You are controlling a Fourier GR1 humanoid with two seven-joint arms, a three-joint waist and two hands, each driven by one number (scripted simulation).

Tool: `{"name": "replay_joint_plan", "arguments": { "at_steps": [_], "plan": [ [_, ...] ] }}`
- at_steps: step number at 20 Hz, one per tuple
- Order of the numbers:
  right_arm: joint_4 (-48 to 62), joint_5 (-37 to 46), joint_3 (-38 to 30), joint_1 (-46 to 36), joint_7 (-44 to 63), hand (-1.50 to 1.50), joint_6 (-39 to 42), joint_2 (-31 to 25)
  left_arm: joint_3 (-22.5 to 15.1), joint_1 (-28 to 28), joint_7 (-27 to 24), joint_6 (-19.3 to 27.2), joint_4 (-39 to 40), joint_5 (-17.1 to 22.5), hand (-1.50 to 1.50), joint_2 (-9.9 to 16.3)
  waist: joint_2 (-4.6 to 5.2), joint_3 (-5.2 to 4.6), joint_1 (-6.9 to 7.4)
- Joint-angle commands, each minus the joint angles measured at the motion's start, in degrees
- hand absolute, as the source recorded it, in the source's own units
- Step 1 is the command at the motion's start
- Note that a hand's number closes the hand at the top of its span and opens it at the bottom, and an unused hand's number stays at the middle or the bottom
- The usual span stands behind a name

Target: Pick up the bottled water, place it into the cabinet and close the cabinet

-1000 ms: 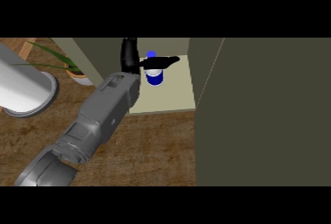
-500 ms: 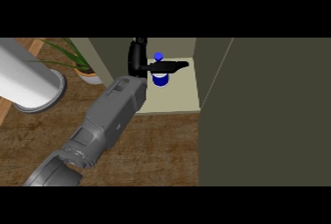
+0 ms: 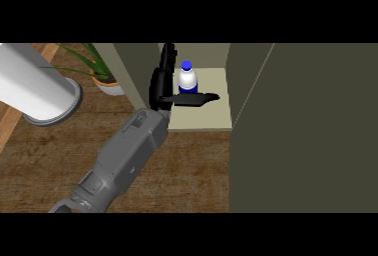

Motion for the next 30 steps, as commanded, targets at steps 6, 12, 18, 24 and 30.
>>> {"name": "replay_joint_plan", "arguments": {
  "at_steps": [6,12,18,24,30],
  "plan": [
    [-7.23,0.04,0.45,3.47,2.33,-1.5,-1.17,-0.49,-10.59,16.59,1.76,-2.72,-23.69,2.99,-1.5,-0.05,-0.27,0.0,1.14],
    [-9.91,0.03,1.19,1.88,4.99,-1.5,-4.0,-0.47,-16.33,26.46,3.65,-1.99,-38.13,0.09,-1.5,1.79,0.01,-0.01,1.78],
    [-10.14,2.94,2.41,4.77,0.9,-1.5,2.61,-4.99,-18.94,35.17,6.72,-2.04,-49.17,-0.57,1.5,6.28,-0.12,0.0,0.79],
    [-9.82,9.0,5.34,4.12,1.52,1.5,7.36,-10.25,-17.96,41.71,9.0,-1.96,-57.85,0.12,1.5,12.41,-0.11,-0.04,1.06],
    [-14.79,12.24,7.45,4.59,-1.68,1.5,12.22,-13.91,-16.77,50.87,6.54,-3.12,-65.65,0.51,-1.5,17.64,-0.19,-0.06,0.76]
  ]
}}
